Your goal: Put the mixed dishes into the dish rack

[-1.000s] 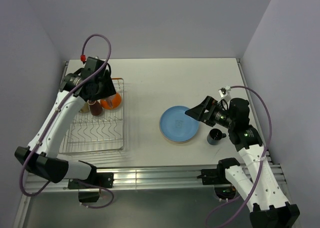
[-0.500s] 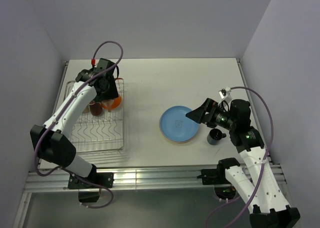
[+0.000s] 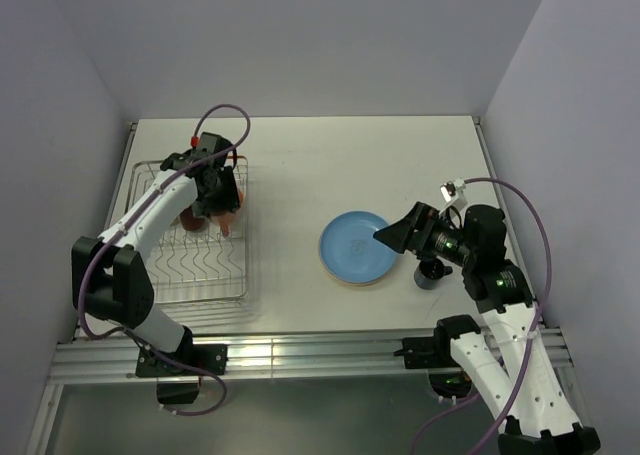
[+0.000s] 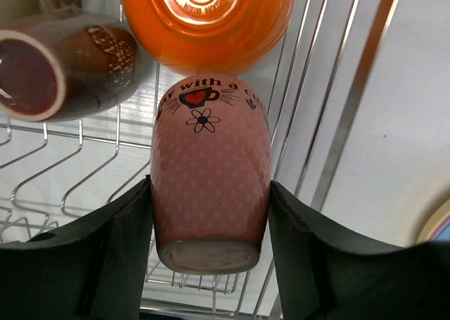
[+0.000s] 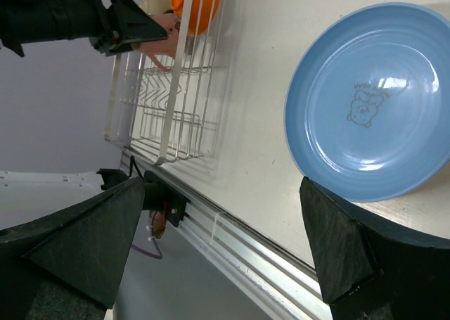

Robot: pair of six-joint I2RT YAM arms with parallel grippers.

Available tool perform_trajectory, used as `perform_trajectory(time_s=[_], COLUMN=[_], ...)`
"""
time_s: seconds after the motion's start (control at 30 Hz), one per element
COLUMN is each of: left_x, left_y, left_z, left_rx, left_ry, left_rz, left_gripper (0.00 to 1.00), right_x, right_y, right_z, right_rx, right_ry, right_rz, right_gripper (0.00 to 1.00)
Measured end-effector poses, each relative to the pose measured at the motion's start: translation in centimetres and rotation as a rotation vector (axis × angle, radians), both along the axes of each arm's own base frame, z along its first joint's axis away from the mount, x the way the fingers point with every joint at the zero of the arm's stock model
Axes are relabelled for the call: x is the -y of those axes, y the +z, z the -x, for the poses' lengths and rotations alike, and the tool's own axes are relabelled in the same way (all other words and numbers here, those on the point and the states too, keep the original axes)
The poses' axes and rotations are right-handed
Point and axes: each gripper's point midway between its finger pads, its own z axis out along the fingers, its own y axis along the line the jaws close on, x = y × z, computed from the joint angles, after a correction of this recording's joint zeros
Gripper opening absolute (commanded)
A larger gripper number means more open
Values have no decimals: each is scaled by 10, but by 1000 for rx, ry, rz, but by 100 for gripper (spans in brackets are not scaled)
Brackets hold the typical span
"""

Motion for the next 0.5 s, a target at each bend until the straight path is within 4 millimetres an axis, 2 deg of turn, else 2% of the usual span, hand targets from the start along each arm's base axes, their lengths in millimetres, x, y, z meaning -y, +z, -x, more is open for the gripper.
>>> perform_trajectory(time_s=[0.13,0.3,0.43,0.47,0.5], left_x=[0,2,4,4,4], left_y=[-22,-38,-44,-45,-45], left_z=[4,11,9,7,7], left_rx=[-47,-81,-87,-85,-84], left_ry=[-1,-10,-27,-28,-29], left_rz=[3,16,32,34,37], left_gripper=[0,0,0,2,9], right_x=[1,8,28,34,41], right_y=[0,-4,-4,-4,-4], right_z=[3,4,-1,-1,-2], right_rx=[2,-21,-44,-49,-59], right_ry=[1,-46,-166,-198,-237], right_rz=[3,32,101,123,149], right_gripper=[99,100,100,100,100])
